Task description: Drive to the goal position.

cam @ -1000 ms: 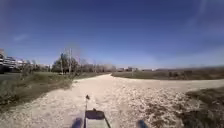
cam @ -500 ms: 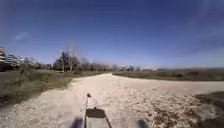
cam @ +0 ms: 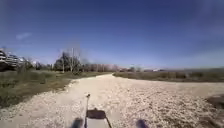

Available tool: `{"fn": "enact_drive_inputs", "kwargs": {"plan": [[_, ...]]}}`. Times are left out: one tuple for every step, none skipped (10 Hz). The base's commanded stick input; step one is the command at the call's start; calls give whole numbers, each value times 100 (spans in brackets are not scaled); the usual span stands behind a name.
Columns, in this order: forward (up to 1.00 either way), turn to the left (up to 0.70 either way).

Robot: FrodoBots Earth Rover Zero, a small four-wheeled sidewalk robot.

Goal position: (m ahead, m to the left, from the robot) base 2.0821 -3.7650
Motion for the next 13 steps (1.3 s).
{"fn": "enact_drive_inputs", "kwargs": {"plan": [[50,0],[50,0],[50,0],[50,0],[50,0],[50,0],[50,0],[50,0],[50,0],[50,0],[50,0],[50,0],[50,0]]}}
